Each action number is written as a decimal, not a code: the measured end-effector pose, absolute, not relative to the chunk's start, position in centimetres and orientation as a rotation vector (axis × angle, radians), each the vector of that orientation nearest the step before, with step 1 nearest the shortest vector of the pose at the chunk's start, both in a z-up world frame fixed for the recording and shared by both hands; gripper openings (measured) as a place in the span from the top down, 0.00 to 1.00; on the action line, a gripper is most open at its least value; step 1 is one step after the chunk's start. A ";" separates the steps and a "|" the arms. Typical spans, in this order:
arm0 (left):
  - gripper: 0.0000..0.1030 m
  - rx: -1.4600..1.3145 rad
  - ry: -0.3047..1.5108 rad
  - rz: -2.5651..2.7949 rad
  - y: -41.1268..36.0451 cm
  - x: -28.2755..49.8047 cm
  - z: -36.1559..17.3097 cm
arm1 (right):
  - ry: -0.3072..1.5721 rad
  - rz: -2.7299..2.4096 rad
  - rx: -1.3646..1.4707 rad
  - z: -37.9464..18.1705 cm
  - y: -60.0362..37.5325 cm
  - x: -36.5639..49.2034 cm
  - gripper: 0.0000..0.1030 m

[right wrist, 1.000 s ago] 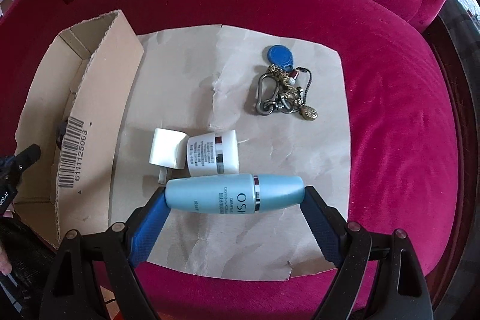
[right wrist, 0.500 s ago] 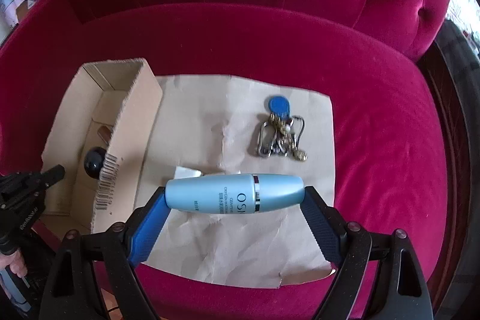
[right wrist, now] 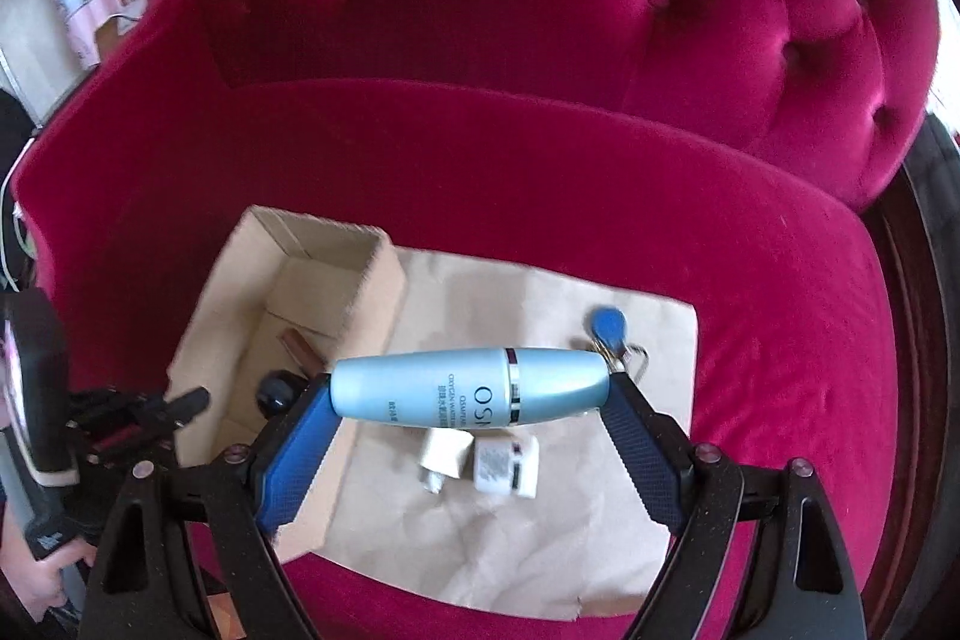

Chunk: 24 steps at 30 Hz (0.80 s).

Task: Organize rigid objects
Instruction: 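Lift the bottle with the right tool and release it into the box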

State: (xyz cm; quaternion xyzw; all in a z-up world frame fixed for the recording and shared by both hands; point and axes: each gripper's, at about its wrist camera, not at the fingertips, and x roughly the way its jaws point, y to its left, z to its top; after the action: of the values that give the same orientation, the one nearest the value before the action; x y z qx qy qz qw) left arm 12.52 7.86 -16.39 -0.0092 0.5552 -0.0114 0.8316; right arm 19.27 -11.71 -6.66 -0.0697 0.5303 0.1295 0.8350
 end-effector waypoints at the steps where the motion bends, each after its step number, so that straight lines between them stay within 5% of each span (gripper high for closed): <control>1: 0.96 -0.021 1.178 -0.024 7.9 12.5 -16.4 | 1.115 0.287 -0.153 -6.4 -11.4 19.4 0.12; 24: 0.96 -0.030 1.178 -0.029 7.9 12.6 -16.5 | 1.065 0.566 -0.283 -6.7 -4.9 20.9 0.12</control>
State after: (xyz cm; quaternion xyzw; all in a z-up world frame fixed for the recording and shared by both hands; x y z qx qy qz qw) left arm 12.57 7.94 -16.48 -0.0139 0.5553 -0.0137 0.8314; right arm 20.87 -4.90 -6.67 -0.1326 0.4992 0.2651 0.8142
